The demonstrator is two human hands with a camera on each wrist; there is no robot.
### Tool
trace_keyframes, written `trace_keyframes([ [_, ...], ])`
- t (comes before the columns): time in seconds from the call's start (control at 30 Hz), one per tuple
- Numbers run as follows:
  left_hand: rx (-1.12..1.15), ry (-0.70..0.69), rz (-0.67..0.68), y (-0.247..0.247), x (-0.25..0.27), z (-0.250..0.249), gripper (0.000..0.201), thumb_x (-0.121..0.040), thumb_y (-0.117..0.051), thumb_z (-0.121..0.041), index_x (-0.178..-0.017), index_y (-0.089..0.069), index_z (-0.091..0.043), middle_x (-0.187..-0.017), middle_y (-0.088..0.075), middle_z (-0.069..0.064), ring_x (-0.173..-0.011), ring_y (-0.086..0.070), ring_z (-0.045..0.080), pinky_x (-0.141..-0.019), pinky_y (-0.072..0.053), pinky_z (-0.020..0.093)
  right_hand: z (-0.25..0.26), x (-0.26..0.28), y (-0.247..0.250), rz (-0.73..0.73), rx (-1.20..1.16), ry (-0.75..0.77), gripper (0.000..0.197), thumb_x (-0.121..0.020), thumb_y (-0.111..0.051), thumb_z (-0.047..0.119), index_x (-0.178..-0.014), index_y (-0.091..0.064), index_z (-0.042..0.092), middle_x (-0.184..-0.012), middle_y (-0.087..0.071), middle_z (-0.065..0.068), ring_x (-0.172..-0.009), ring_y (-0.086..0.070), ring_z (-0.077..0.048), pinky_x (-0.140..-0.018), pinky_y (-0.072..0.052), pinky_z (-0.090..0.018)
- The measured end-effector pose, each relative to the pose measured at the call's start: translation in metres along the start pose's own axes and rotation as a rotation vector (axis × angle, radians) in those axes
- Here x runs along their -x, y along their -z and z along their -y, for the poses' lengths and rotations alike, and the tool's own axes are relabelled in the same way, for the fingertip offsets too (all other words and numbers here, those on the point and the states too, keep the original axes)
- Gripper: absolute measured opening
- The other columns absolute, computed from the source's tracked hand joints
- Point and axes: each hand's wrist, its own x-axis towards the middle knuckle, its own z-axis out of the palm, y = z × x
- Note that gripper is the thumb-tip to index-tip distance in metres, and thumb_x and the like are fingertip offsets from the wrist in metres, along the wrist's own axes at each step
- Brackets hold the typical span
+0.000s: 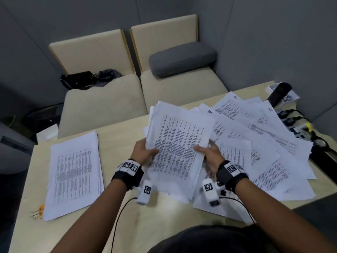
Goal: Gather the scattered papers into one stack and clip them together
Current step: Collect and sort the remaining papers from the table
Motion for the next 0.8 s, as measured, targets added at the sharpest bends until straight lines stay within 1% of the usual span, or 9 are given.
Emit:
trace_keyframes([
  [0.07, -0.166, -0.068, -0.042, -0.006, -0.028, -0.018, 0.024, -0.077, -0.074, -0.01, -0.1, -0.066, -0.011, -0.084, -0.072, 0.014, -0.069, -0.07, 0.027, -0.066, -0.061, 0.041, -0.001, -0.008, -0.004, 0.074, 0.169, -0.067, 0.073, -0.067, -0.086, 0.019, -0.131, -0.053, 0.012, -0.13, -0.062, -0.006, -0.118, -0.06, -0.027, -0.103, -0.046, -0.049],
  [0.13, -0.365, -0.118, -0.037, -0.015, -0.055, -0.036, 0.028, -0.077, -0.07, -0.018, -0.105, -0.067, -0.012, -0.085, -0.073, 0.012, -0.073, -0.071, 0.028, -0.069, -0.061, 0.041, -0.009, -0.019, -0.003, 0.085, 0.286, -0.103, 0.069, -0.073, -0.083, 0.019, -0.133, -0.05, 0.011, -0.13, -0.061, -0.006, -0.116, -0.06, -0.026, -0.101, -0.049, -0.045],
  [0.2, -0.514, -0.135, 0.003, -0.025, -0.078, -0.051, 0.027, -0.081, -0.067, -0.022, -0.106, -0.068, -0.011, -0.086, -0.072, 0.01, -0.074, -0.07, 0.026, -0.071, -0.061, 0.037, -0.01, -0.026, 0.002, 0.084, 0.353, -0.091, 0.042, -0.081, -0.075, 0.013, -0.12, -0.058, 0.011, -0.115, -0.068, -0.007, -0.098, -0.065, -0.025, -0.086, -0.055, -0.038],
  [0.3, -0.692, -0.082, 0.082, -0.037, -0.112, -0.06, 0.028, -0.083, -0.067, -0.026, -0.104, -0.069, -0.008, -0.083, -0.068, 0.007, -0.075, -0.066, 0.026, -0.071, -0.058, 0.033, -0.009, -0.042, 0.02, 0.008, 0.389, -0.081, 0.018, -0.083, -0.071, 0.01, -0.1, -0.066, 0.007, -0.087, -0.067, -0.006, -0.072, -0.058, -0.022, -0.068, -0.046, -0.031],
  [0.43, -0.791, 0.032, 0.11, -0.051, -0.154, -0.054, 0.031, -0.08, -0.071, -0.028, -0.099, -0.07, -0.003, -0.085, -0.069, 0.01, -0.077, -0.068, 0.028, -0.074, -0.06, 0.038, -0.002, -0.067, 0.048, -0.162, 0.467, -0.062, 0.007, -0.082, -0.072, 0.017, -0.088, -0.072, 0.02, -0.096, -0.069, 0.006, -0.09, -0.066, -0.018, -0.081, -0.052, -0.029],
  [0.53, -0.718, 0.089, 0.105, -0.062, -0.176, -0.047, 0.029, -0.082, -0.069, -0.022, -0.103, -0.067, -0.003, -0.094, -0.072, 0.014, -0.083, -0.07, 0.031, -0.076, -0.061, 0.042, 0.002, -0.081, 0.06, -0.255, 0.503, -0.113, 0.011, -0.083, -0.07, 0.018, -0.092, -0.069, 0.025, -0.108, -0.063, 0.007, -0.103, -0.063, -0.021, -0.095, -0.05, -0.034],
  [0.67, -0.488, 0.117, 0.01, -0.072, -0.187, -0.036, 0.015, -0.087, -0.064, -0.016, -0.097, -0.066, -0.004, -0.082, -0.073, 0.017, -0.072, -0.073, 0.034, -0.064, -0.062, 0.046, -0.007, -0.083, 0.047, -0.133, 0.576, -0.316, 0.043, -0.079, -0.075, 0.031, -0.117, -0.059, 0.019, -0.115, -0.067, -0.006, -0.091, -0.065, -0.023, -0.089, -0.056, -0.037],
  [0.73, -0.442, 0.117, 0.006, -0.073, -0.19, -0.032, 0.013, -0.089, -0.062, -0.016, -0.098, -0.065, -0.006, -0.081, -0.073, 0.017, -0.072, -0.073, 0.034, -0.063, -0.062, 0.047, -0.013, -0.078, 0.034, -0.131, 0.733, -0.293, 0.054, -0.078, -0.075, 0.037, -0.123, -0.054, 0.016, -0.118, -0.063, -0.003, -0.102, -0.064, -0.025, -0.096, -0.052, -0.041],
  [0.8, -0.55, 0.105, 0.061, -0.07, -0.194, -0.029, 0.016, -0.089, -0.062, -0.018, -0.099, -0.065, -0.006, -0.083, -0.073, 0.016, -0.074, -0.072, 0.033, -0.068, -0.062, 0.043, -0.019, -0.075, 0.025, -0.279, 0.852, -0.205, 0.061, -0.077, -0.075, 0.04, -0.126, -0.049, 0.014, -0.123, -0.057, -0.006, -0.11, -0.058, -0.027, -0.099, -0.049, -0.043],
])
